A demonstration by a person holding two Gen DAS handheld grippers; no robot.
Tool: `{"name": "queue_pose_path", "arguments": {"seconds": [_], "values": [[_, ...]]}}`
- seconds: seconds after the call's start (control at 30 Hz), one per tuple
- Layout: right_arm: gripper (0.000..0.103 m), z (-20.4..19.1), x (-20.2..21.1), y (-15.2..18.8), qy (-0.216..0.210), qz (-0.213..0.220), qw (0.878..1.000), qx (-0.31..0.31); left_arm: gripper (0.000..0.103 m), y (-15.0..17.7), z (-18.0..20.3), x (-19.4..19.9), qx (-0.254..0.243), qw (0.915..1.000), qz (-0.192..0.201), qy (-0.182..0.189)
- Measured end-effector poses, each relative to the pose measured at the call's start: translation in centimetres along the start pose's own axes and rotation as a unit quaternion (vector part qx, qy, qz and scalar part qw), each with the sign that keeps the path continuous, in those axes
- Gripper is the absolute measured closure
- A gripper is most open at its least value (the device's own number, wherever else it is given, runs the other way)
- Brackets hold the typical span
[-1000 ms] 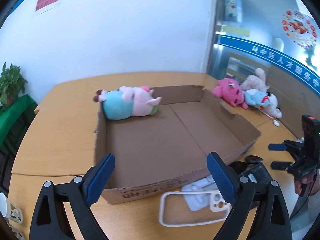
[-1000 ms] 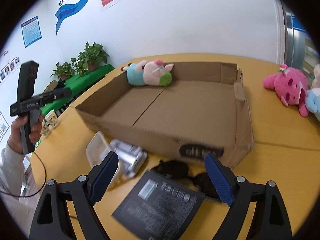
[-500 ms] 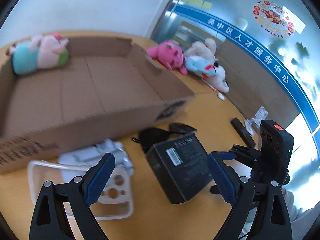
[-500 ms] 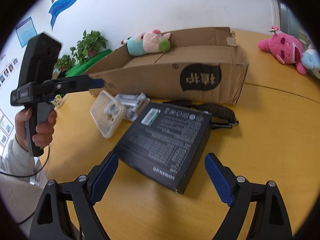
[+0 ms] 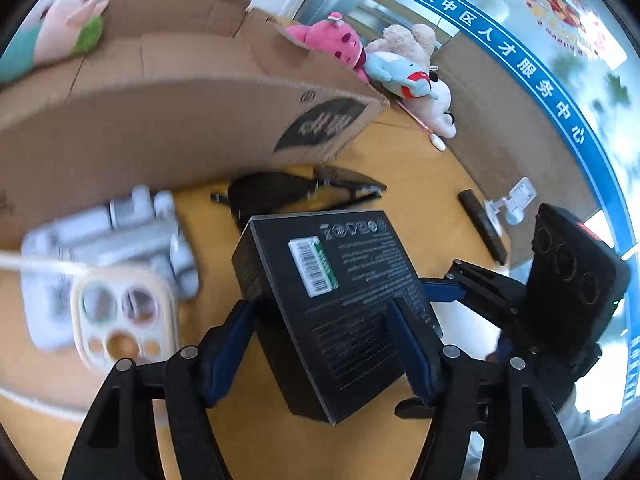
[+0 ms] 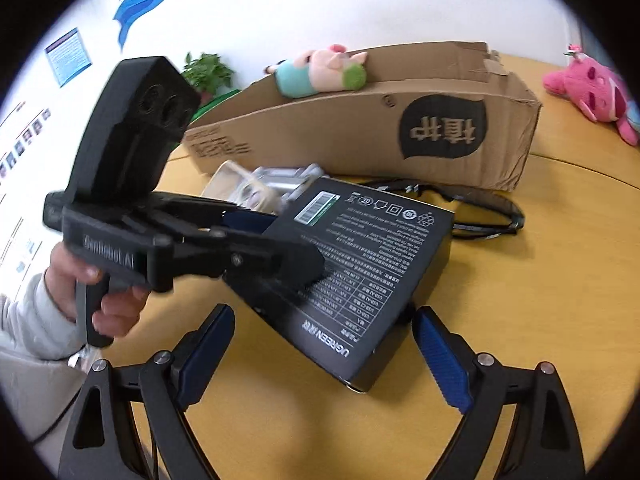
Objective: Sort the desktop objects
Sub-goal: 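Grasp the black product box with the left gripper, then carry the black box with the left gripper into the cardboard box and release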
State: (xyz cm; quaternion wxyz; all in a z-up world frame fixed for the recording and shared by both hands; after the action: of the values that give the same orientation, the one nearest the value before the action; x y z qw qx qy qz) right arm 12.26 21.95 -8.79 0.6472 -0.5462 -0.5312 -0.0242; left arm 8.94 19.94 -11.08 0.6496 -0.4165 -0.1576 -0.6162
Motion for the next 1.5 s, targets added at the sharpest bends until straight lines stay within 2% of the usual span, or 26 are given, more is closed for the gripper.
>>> {"name": "queue_pose_path", "arguments": {"seconds": [0.1, 0.2, 0.3, 0.4, 0.6, 0.87, 0.97, 1.13, 1.3, 1.4, 1.5], "values": [[0.011, 0.6, -0.5, 0.6, 0.037, -0.020, 0.999, 0.017, 0.037, 0.2, -0.2, -0.1, 0.017, 0.9998, 0.002, 0.010], [0.011, 0.6, -1.4, 0.0, 0.036, -0.018, 0.999, 0.018, 0.037, 0.1, 0.0, -0.2, 0.018, 0.9998, 0.007, 0.008], [0.011, 0.2, -1.9, -0.2, 0.064, -0.023, 0.997, 0.037, 0.039, 0.0, -0.3, 0.3, 0.019, 0.9998, 0.010, 0.003], [0.012, -0.6, -1.1, -0.9, 0.076, -0.007, 0.996, 0.055, 0.042, 0.0, -0.2, 1.6, 0.010, 0.9998, 0.020, -0.001], [0.012, -1.7, 1.6, -5.7, 0.095, 0.039, 0.990, 0.092, 0.042, -2.8, 1.6, 6.6, -0.015, 0.9961, 0.087, -0.003], [0.012, -1.1, 4.0, -17.5, 0.116, 0.118, 0.976, 0.144, 0.044, -12.2, 3.7, 15.1, -0.060, 0.9798, 0.190, -0.021], [0.012, 0.1, 4.3, -22.2, 0.111, 0.137, 0.973, 0.147, 0.048, -16.8, 4.1, 17.9, -0.070, 0.9728, 0.219, -0.027], [0.012, 2.6, 4.2, -30.2, 0.111, 0.150, 0.968, 0.170, 0.048, -24.7, 4.3, 21.5, -0.087, 0.9620, 0.256, -0.037], [0.012, 6.2, 1.7, -36.7, 0.108, 0.146, 0.968, 0.172, 0.048, -32.6, 2.2, 22.1, -0.070, 0.9629, 0.257, -0.040], [0.012, 8.7, -1.6, -38.3, 0.093, 0.130, 0.973, 0.164, 0.048, -35.6, -0.4, 20.5, -0.053, 0.9675, 0.241, -0.055], [0.012, 11.2, -5.9, -38.1, 0.064, 0.106, 0.981, 0.147, 0.048, -38.0, -4.2, 17.1, -0.019, 0.9753, 0.208, -0.072]]}}
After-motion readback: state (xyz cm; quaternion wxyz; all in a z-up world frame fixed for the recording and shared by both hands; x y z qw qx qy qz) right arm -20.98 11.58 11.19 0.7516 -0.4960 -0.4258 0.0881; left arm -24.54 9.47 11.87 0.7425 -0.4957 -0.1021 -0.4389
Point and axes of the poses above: each gripper's, at about its wrist camera, not at the fingertips, and x roughly against the way its jaws point, z to its right, y to its underside, the point moved 10 cm from there along -x, roughly the way its jaws point, and after that the axes turned 12 degrees about x, right-handed, at the moved point
